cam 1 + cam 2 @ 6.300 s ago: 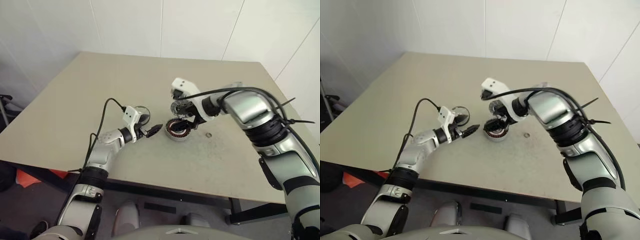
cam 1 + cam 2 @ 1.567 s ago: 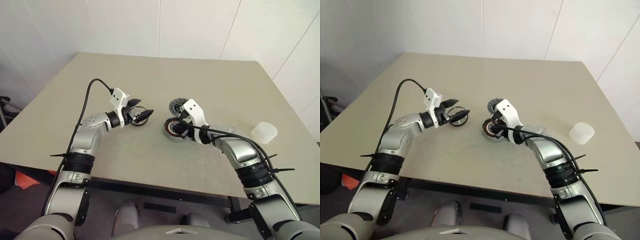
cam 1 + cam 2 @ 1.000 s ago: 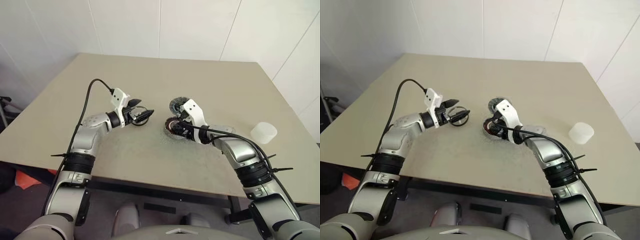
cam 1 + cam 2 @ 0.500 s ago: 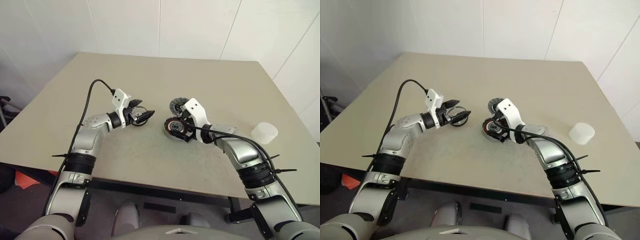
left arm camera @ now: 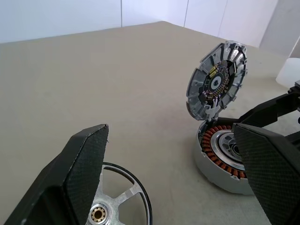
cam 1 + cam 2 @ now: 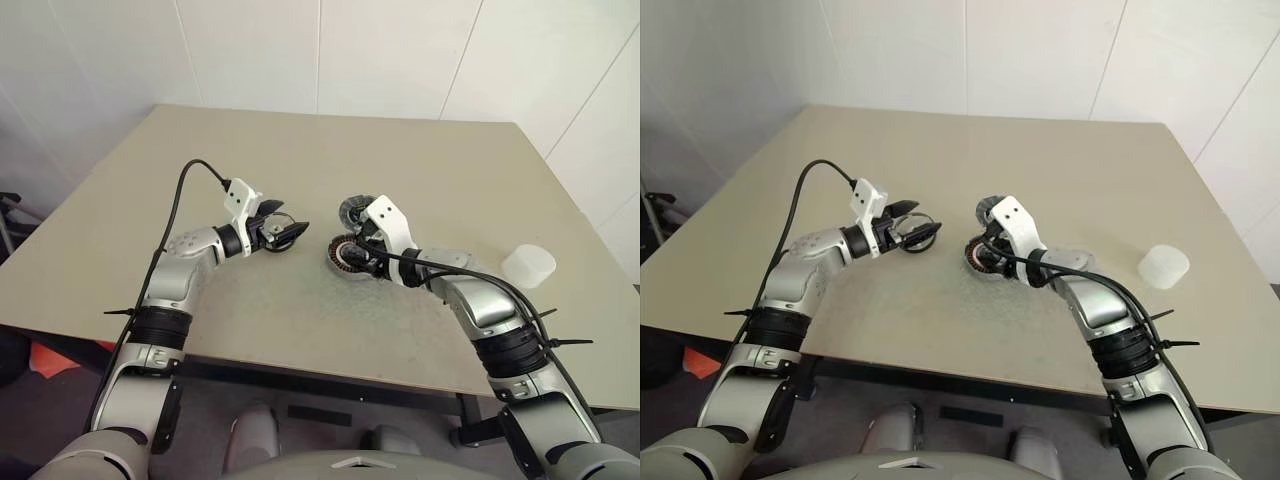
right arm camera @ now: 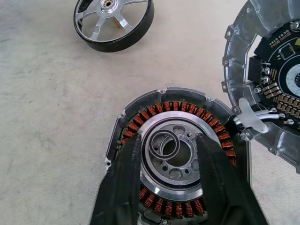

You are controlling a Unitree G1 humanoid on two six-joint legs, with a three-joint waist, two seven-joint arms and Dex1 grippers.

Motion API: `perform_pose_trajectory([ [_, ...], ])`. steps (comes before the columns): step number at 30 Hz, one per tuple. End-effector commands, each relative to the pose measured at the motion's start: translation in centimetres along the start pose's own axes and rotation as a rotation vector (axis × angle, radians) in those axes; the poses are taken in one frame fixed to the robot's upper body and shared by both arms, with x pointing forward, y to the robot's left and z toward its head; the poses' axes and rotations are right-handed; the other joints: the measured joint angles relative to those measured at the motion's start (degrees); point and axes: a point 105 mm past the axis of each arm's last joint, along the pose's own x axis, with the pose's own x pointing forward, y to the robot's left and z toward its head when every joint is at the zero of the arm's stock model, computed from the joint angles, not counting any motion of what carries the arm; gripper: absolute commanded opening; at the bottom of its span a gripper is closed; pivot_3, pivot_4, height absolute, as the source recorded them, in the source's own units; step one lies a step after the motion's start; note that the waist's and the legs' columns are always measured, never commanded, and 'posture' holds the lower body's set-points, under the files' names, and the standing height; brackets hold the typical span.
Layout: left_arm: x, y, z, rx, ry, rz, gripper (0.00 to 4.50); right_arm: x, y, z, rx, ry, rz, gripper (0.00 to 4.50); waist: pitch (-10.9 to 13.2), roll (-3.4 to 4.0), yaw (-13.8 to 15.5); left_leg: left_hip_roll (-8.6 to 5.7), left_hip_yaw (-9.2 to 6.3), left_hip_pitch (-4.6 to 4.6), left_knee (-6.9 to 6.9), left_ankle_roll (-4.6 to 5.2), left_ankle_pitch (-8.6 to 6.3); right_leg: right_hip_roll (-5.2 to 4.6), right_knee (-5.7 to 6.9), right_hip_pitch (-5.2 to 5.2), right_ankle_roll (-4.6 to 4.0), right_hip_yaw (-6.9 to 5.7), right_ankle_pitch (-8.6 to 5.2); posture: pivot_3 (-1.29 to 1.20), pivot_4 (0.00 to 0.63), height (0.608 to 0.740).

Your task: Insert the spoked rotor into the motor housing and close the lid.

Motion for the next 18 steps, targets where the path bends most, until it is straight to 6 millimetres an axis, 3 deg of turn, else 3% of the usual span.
perform_pose_trajectory([
  [1, 0.2, 0.0, 1.1, 0.038, -0.033, 0.0, 4.5, -0.1, 0.4, 1.7, -0.027, -0.056, 0.012, 0.92, 0.0, 0.0, 0.0, 0.0, 0.0, 0.0, 0.0, 0.0, 0.0, 0.0, 0.0, 0.0, 0.0, 0.0, 0.0, 0.0, 0.0, 0.74],
  [3, 0.1, 0.0, 1.0, 0.039, -0.032, 0.002, 4.5, 0.1, 0.4, 1.7, -0.028, -0.054, 0.012, 0.18, 0.0, 0.0, 0.0, 0.01, 0.0, 0.01, 0.0, 0.0, 0.0, 0.0, 0.01, 0.0, 0.0, 0.0, 0.0, 0.0, 0.0, 0.74],
  [4, 0.1, 0.0, 1.0, 0.039, -0.032, 0.003, 4.5, 0.2, 0.5, 1.7, -0.033, -0.051, 0.013, 0.04, 0.0, 0.0, 0.0, 0.0, 0.0, 0.0, 0.0, 0.0, 0.0, 0.0, 0.01, 0.0, 0.0, 0.0, 0.0, 0.0, 0.0, 0.74],
  [18, -0.1, 0.6, 0.9, 0.045, -0.027, 0.024, 4.5, 1.0, 0.6, 0.7, -0.053, -0.006, 0.016, 0.04, 0.0, 0.0, 0.0, 0.0, 0.0, 0.0, 0.0, -0.01, 0.01, 0.0, 0.01, 0.0, 0.0, 0.0, 0.0, 0.0, 0.0, 0.74],
])
